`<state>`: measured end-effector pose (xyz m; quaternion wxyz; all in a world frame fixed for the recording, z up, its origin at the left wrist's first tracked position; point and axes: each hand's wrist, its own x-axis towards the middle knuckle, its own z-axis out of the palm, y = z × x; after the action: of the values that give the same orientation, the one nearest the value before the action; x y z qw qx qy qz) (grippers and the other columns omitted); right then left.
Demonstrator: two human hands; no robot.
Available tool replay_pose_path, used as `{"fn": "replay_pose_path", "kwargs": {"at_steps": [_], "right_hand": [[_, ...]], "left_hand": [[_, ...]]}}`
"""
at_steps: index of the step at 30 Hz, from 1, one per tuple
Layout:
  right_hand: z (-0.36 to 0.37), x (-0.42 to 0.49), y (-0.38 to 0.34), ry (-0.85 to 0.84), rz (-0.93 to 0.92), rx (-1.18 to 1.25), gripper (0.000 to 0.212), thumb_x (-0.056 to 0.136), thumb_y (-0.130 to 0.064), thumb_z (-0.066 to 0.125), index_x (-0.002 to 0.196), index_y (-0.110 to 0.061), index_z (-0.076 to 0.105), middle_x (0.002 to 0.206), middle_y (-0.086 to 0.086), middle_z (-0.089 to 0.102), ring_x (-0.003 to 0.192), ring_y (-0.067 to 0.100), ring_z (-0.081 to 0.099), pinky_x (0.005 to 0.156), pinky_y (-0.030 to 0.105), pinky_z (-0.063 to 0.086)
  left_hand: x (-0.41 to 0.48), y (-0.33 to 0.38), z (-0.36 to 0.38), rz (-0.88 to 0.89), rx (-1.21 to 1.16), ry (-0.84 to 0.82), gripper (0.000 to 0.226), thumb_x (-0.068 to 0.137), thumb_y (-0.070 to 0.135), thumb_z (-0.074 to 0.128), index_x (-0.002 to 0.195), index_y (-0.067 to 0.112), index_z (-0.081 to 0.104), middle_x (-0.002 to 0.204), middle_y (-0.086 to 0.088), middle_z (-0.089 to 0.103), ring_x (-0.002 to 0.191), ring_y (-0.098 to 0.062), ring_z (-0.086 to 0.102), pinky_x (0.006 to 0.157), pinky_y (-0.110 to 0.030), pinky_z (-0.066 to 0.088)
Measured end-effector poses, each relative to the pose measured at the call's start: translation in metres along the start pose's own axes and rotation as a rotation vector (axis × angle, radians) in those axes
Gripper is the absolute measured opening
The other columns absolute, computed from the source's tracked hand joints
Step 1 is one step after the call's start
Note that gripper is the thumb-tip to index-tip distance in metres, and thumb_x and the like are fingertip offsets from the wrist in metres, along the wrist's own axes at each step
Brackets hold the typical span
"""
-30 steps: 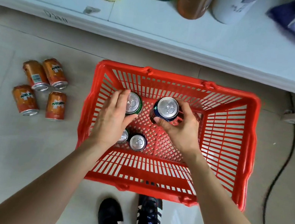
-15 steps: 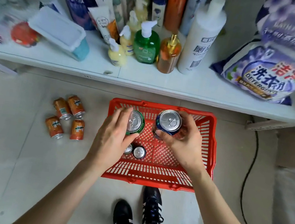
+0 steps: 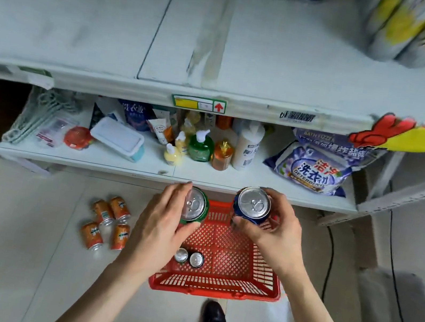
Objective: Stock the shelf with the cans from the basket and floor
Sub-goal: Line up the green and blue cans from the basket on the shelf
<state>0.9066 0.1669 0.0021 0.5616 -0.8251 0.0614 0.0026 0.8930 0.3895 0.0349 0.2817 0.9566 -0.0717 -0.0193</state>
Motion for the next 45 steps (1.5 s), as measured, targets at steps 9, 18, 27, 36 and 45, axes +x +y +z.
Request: {"fn": "replay_pose_path", "kwargs": {"at_steps": [9, 18, 27, 36, 45], "right_hand": [[-0.043, -0.018, -0.105, 0.088, -0.09, 0.003, 0.064, 0.059, -0.028, 0.092, 0.102, -0.056, 0.053, 0.106, -0.025, 0.065, 0.1, -0.007, 0.06, 0.074, 0.006, 0.046], [-0.089, 0.002, -0.186, 0.127, -0.184, 0.002, 0.061, 0.061, -0.026, 0.092, 0.106, -0.047, 0.056, 0.102, -0.022, 0.067, 0.092, -0.007, 0.062, 0.072, 0.006, 0.046], [-0.122, 0.087, -0.209, 0.143, -0.191, 0.022, 0.059, 0.062, -0.025, 0.091, 0.108, -0.039, 0.058, 0.102, -0.019, 0.067, 0.094, -0.005, 0.062, 0.077, 0.019, 0.05], [-0.122, 0.171, -0.186, 0.165, -0.12, 0.072, 0.058, 0.062, -0.026, 0.091, 0.113, -0.028, 0.062, 0.105, -0.013, 0.068, 0.097, 0.004, 0.063, 0.079, 0.021, 0.05], [-0.111, 0.219, -0.157, 0.215, -0.04, 0.093, 0.06, 0.06, -0.026, 0.091, 0.112, -0.03, 0.062, 0.107, -0.011, 0.067, 0.099, 0.011, 0.063, 0.085, 0.036, 0.055]], "left_hand": [[-0.009, 0.061, -0.093, 0.086, -0.014, 0.058, 0.071, 0.081, 0.037, 0.069, 0.142, 0.017, 0.038, 0.137, 0.001, 0.049, 0.123, -0.015, 0.049, 0.1, -0.021, 0.036], [0.026, 0.109, -0.16, 0.172, 0.021, 0.137, 0.068, 0.08, 0.037, 0.07, 0.138, 0.014, 0.042, 0.135, -0.001, 0.051, 0.122, -0.019, 0.05, 0.102, -0.026, 0.035], [0.116, 0.138, -0.177, 0.197, 0.058, 0.205, 0.069, 0.08, 0.036, 0.071, 0.138, 0.014, 0.041, 0.135, -0.003, 0.052, 0.118, -0.02, 0.052, 0.098, -0.025, 0.036], [0.206, 0.143, -0.152, 0.188, 0.027, 0.185, 0.066, 0.081, 0.035, 0.071, 0.138, 0.015, 0.042, 0.136, -0.001, 0.051, 0.121, -0.021, 0.05, 0.102, -0.031, 0.039], [0.258, 0.134, -0.128, 0.21, 0.026, 0.13, 0.066, 0.08, 0.035, 0.072, 0.136, 0.016, 0.044, 0.136, 0.001, 0.051, 0.121, -0.02, 0.051, 0.101, -0.029, 0.039]]}}
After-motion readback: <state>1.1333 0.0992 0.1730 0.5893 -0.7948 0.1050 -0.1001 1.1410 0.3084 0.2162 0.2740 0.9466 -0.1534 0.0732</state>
